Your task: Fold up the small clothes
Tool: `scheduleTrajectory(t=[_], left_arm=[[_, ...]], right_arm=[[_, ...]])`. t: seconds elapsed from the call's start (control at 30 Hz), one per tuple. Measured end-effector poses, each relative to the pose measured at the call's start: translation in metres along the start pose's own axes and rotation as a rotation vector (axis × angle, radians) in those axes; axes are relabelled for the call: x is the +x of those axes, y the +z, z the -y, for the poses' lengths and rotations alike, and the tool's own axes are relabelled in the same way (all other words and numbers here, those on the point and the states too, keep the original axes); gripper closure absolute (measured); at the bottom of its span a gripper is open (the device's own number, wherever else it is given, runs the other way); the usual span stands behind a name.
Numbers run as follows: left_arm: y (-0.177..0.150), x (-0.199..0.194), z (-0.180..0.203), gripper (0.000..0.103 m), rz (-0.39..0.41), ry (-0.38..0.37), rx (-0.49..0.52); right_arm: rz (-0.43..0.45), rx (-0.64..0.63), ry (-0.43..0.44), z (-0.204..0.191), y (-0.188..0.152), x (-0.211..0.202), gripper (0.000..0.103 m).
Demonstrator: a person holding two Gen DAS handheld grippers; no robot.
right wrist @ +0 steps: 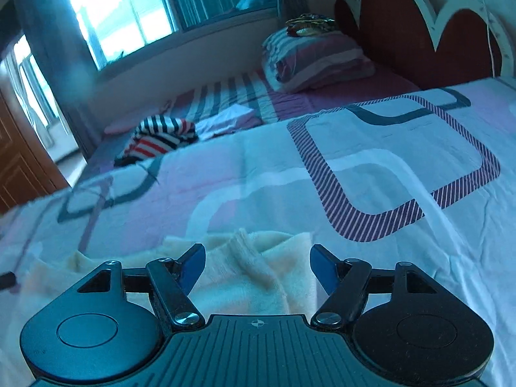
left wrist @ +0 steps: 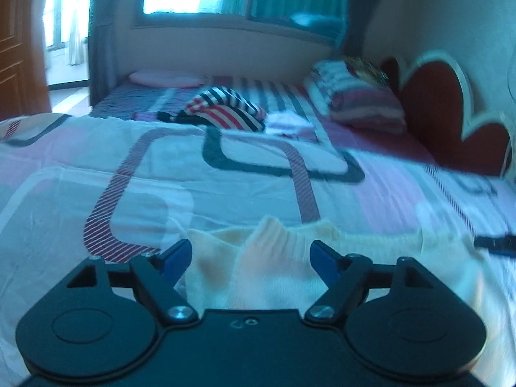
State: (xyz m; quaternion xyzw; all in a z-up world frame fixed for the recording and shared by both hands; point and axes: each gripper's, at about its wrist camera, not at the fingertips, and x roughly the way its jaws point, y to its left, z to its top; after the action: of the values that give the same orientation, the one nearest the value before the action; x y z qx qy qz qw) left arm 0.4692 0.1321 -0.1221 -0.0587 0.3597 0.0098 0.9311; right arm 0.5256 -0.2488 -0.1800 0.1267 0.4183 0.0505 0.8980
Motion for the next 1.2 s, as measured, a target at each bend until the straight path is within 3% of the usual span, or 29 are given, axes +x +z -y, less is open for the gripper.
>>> scheduleTrajectory(t=[0.1,0.13,0.17,0.23,0.43,0.47,0.5,0.53,0.57,0.63,0.8,0.9,1.13,1.2], left_arm=[[-0.002,0.013,0.003,0.032,-0.04,-0.022,0.018],[-0.003,0.018,0.004,0.037,-0.05,-0.026,0.018],[-0.003,0.022,0.004,0.043,-0.058,-0.033,0.019],[-0.002,0.029,0.005,0.046,-0.074,-0.041,0.024],[-0.001,0.043,0.006,0.048,-0.091,-0.047,0.034],[-0.001,0.043,0.007,0.054,-0.087,-0.05,0.036],[-0.002,0.042,0.007,0.058,-0.085,-0.054,0.036],[-0.003,0.04,0.007,0.07,-0.078,-0.053,0.034],[-0.003,0.038,0.007,0.088,-0.066,-0.058,0.031],[-0.004,0.034,0.004,0.1,-0.037,-0.062,0.016],[0.0,0.018,-0.003,0.101,0.084,-0.048,-0.033],[0.002,0.018,-0.001,0.101,0.126,-0.017,-0.036],[-0.008,0.047,0.01,0.1,0.025,0.065,0.014],[-0.009,0.047,0.012,0.093,0.024,0.089,0.034]], right_arm=[[-0.014,-0.024,0.008,-0.002,-0.004,0.009,0.032],[-0.018,-0.044,0.014,-0.005,-0.006,0.011,0.038],[-0.025,-0.066,0.018,-0.007,-0.007,0.013,0.054],[-0.05,-0.095,0.028,-0.009,-0.007,0.019,0.066],[-0.071,-0.118,0.048,-0.004,-0.004,0.028,0.068],[-0.074,-0.127,0.052,-0.005,-0.005,0.028,0.083],[-0.076,-0.138,0.065,-0.006,-0.005,0.028,0.091],[-0.077,-0.146,0.075,-0.007,-0.006,0.027,0.094],[-0.07,-0.161,0.074,-0.009,-0.007,0.025,0.095],[-0.06,-0.188,0.086,-0.012,-0.008,0.022,0.099],[0.097,-0.132,0.025,-0.006,-0.003,0.003,0.1],[0.14,-0.122,0.001,-0.009,0.0,0.002,0.1],[0.031,-0.141,-0.072,-0.015,-0.008,0.038,0.1],[0.016,-0.137,-0.083,-0.013,-0.011,0.043,0.1]])
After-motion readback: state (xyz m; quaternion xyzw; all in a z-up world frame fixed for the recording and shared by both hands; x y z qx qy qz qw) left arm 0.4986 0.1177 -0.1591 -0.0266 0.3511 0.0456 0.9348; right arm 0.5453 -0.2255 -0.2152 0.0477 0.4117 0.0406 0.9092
